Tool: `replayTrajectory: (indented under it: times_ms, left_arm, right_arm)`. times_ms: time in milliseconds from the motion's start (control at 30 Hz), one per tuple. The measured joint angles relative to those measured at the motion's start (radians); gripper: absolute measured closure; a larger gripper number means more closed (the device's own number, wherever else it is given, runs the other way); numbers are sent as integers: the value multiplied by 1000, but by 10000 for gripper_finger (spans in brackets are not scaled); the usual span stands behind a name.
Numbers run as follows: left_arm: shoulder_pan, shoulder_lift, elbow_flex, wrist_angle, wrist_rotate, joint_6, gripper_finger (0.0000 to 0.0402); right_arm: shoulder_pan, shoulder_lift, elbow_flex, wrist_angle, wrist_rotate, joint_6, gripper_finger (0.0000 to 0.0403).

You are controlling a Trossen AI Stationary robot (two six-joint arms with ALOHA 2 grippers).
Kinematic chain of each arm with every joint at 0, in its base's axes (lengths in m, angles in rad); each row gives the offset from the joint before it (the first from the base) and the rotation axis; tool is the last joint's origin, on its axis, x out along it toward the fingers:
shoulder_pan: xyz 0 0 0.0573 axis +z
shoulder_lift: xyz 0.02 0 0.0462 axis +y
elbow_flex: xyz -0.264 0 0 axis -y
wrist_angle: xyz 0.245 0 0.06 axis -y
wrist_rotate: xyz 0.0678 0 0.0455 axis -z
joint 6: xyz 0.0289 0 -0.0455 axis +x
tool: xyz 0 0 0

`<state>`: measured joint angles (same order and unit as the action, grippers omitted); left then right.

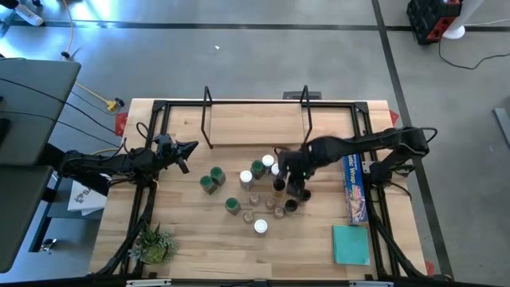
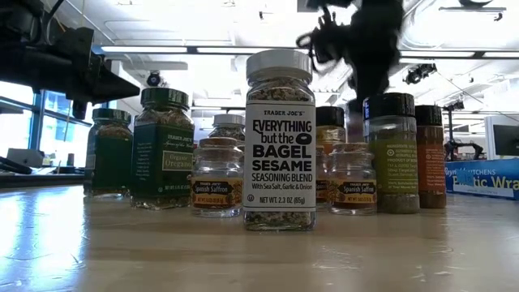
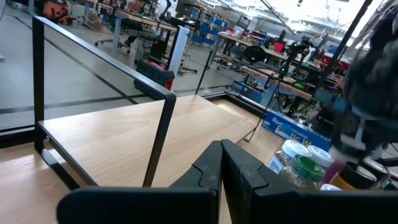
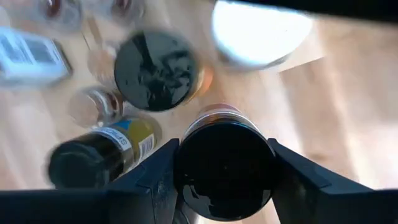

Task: Shelf spices
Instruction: Put the violet seasoning bottle on the shelf

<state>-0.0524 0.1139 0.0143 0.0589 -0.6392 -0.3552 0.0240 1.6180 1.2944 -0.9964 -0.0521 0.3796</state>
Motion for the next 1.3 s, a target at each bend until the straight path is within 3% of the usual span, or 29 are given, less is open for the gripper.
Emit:
replayTrajectory:
  times_ms: [167,300,533,667,767,900,1100,1300]
  left_arm:
    - [0,0,0,0,0,0,396]
    - [0,0,0,0,0,0,396]
    - [0,0,0,0,0,0,396]
    - [0,0,0,0,0,0,396]
    - [0,0,0,0,0,0,396]
    - [0,0,0,0,0,0,396]
    - [0,0,0,0,0,0,396]
    - [0,0,0,0,0,0,396]
  right_arm:
    - [-121,-6,249,-187,35,-59,214]
    - [-261,35,480,-238,60,-116,214]
    - [-521,306,888,-401,57,-306,214]
    - [-636,466,1032,-453,59,-467,214]
    - [-696,543,1062,-461,37,-552,214]
    - [-745,589,996,-435,-2,-616,214]
    - [-765,597,917,-321,-2,-664,214]
    - [-781,592,866,-315,-11,-702,214]
